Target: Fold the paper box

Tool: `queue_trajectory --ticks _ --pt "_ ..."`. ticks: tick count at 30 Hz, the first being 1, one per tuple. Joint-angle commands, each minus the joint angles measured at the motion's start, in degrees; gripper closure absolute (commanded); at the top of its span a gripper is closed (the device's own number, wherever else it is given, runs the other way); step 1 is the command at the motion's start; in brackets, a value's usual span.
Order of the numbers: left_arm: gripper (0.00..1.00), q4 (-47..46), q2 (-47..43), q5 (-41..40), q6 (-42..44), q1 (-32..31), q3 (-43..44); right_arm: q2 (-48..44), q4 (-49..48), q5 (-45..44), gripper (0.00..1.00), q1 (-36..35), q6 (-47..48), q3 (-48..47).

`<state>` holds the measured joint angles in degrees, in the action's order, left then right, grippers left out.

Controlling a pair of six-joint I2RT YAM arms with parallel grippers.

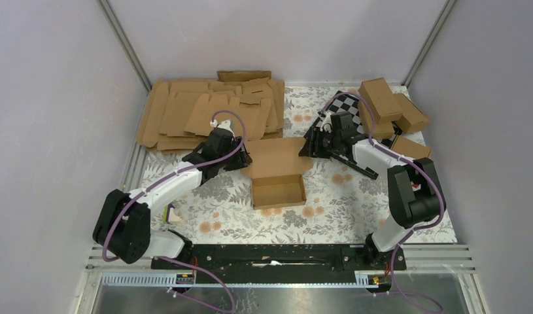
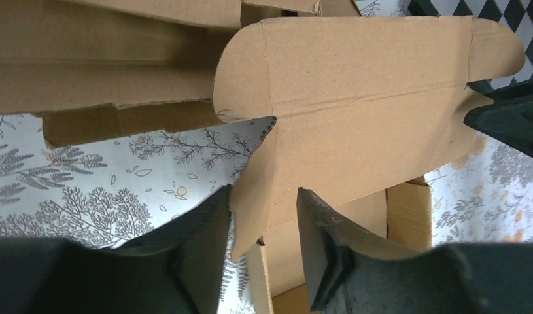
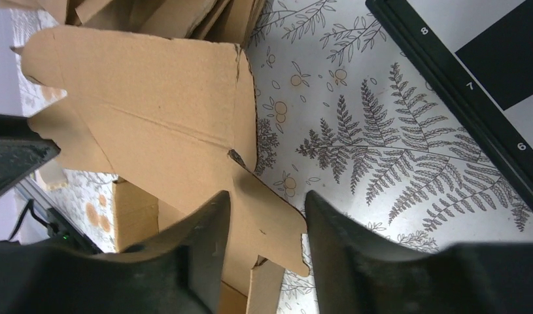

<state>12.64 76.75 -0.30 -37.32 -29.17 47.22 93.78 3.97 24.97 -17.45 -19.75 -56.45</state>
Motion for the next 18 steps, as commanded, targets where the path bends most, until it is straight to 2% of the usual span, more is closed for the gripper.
queue_trajectory --ticks 1,4,6,9,11,14,18 --pt "0.61 -4.66 1.1 2.27 2.44 0.16 1.75 0.17 0.73 3.1 0.55 -0.39 0.97 -2.57" --pt "0.86 -4.49 2.12 2.76 3.61 0.12 2.56 -0.59 2.71 0.4 0.63 -2.11 2.53 -3.48" --pt "1.0 -4.58 2.51 3.02 3.97 -0.12 3.05 -0.73 5.84 -3.36 0.73 -3.9 4.28 -5.02" --pt "1.0 -4.58 2.57 1.47 5.46 -1.95 4.06 -1.71 8.24 -8.21 0.92 -6.13 5.22 -5.78" --pt "1.0 -4.33 2.26 -2.03 6.81 -4.46 4.8 -2.9 8.91 -12.05 1.0 -7.31 5.32 -5.62" --pt "1.0 -4.98 1.47 -8.59 8.54 -9.04 5.33 -5.57 9.0 -17.16 1.0 -8.85 4.89 -4.47" --pt "1.0 -8.6 0.16 -15.71 10.59 -13.31 4.62 -11.34 2.95 -23.84 1.0 -9.93 2.7 0.45"
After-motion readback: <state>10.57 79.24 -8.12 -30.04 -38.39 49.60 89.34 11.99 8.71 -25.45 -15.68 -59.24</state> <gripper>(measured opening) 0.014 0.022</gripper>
